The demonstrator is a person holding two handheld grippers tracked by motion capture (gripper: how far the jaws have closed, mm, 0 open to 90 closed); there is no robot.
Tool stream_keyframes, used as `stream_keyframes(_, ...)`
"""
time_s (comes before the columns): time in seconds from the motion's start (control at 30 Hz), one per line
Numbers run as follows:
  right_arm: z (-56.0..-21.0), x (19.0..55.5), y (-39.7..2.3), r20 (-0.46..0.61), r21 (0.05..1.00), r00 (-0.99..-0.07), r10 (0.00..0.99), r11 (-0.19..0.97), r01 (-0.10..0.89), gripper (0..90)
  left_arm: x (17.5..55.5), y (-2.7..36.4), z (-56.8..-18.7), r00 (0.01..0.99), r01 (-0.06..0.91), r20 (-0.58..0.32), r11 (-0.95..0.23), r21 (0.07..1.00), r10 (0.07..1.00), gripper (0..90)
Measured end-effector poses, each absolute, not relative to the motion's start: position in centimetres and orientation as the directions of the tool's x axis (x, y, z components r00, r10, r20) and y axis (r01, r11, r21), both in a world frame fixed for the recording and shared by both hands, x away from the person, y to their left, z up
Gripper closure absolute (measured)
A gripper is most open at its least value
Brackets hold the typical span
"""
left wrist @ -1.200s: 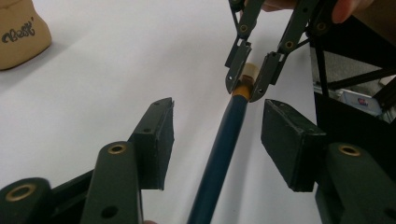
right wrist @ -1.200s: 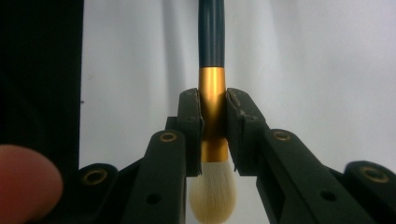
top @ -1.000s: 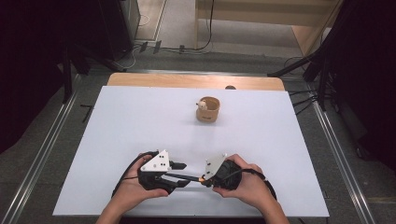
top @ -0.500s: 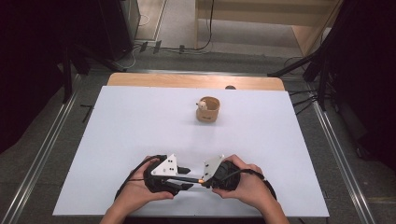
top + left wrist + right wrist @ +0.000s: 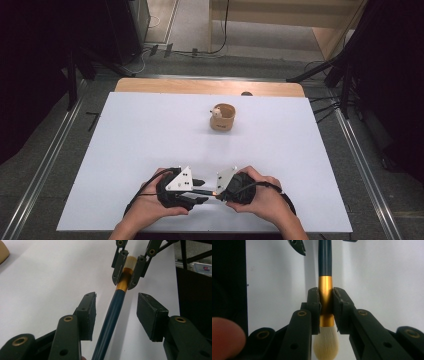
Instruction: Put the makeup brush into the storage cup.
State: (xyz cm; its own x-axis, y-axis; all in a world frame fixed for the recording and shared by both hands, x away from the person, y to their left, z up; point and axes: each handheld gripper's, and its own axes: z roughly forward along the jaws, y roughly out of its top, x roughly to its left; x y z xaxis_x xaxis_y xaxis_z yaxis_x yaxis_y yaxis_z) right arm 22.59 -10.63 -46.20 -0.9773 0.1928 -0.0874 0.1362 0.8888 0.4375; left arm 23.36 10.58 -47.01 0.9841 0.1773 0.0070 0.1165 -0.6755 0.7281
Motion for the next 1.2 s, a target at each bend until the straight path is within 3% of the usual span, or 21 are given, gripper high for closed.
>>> stream_keyframes(0.27,-46.2,22.4,-10.2,-0.112,0.414,-0.976,0.188,0.901,0.126,78.6,23.1,9.9,-47.6,0.986,0.091,0.043,-0.732,0.676,0.162,53.5)
stream_keyframes(0.9,-46.0,22.2,-10.1,-0.110,0.413,-0.981,0.162,0.905,0.103,78.6,23.4,10.0,-48.0,0.992,0.085,0.014,-0.753,0.652,0.125,62.8)
stream_keyframes(1.2,-45.9,22.0,-10.1,-0.097,0.410,-0.985,0.143,0.907,0.091,78.6,23.4,10.0,-48.2,0.995,0.066,0.013,-0.768,0.638,0.096,73.8)
